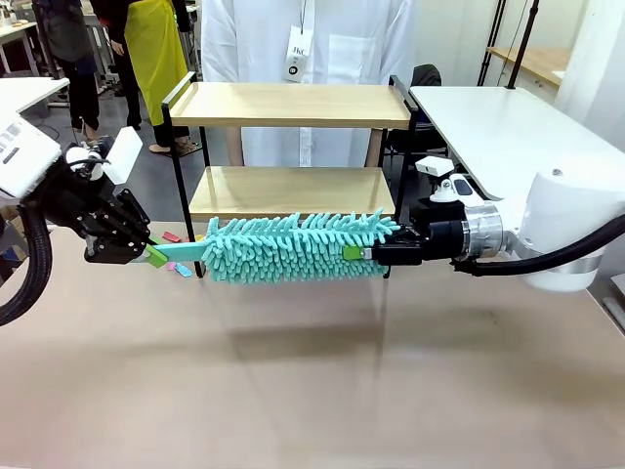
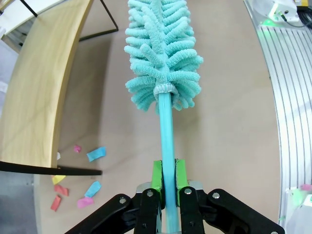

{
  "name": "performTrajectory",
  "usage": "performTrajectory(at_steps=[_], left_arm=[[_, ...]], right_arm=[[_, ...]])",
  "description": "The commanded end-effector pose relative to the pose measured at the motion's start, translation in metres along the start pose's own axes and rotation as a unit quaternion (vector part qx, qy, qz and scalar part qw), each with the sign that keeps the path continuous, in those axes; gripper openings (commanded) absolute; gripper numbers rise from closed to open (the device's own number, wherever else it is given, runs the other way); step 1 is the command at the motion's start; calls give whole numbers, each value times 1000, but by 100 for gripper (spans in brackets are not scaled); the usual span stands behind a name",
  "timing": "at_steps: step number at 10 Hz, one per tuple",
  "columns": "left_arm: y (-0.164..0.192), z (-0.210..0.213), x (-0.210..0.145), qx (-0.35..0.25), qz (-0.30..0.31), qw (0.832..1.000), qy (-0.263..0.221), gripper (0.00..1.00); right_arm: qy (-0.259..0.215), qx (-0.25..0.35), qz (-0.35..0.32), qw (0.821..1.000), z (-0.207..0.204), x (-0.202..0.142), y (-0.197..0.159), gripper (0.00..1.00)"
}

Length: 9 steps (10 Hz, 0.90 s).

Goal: Clean the shelf.
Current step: Hand the Duster back to the human.

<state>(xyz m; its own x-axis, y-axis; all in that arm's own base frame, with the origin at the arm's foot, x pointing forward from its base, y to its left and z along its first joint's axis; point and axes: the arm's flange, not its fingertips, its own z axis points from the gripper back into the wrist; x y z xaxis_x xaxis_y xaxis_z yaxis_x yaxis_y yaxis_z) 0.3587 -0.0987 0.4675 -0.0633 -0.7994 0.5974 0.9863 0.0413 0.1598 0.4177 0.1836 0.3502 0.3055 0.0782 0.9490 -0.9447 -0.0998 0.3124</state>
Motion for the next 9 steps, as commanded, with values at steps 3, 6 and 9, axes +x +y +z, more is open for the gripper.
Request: performTrajectory(at_steps=[3,6,9], left_arm=[[-1,-1,3,-2,1,1000,-6,13],[-1,-1,3,-2,1,1000,-6,13],[-1,-1,0,-2,-1,1000,0,42]], right_arm=[[-23,28,3,999,-1,-1,-4,0],[-27,30,12,999,1,-4,-3,0],[-12,24,6,1000,0,-1,0,0]])
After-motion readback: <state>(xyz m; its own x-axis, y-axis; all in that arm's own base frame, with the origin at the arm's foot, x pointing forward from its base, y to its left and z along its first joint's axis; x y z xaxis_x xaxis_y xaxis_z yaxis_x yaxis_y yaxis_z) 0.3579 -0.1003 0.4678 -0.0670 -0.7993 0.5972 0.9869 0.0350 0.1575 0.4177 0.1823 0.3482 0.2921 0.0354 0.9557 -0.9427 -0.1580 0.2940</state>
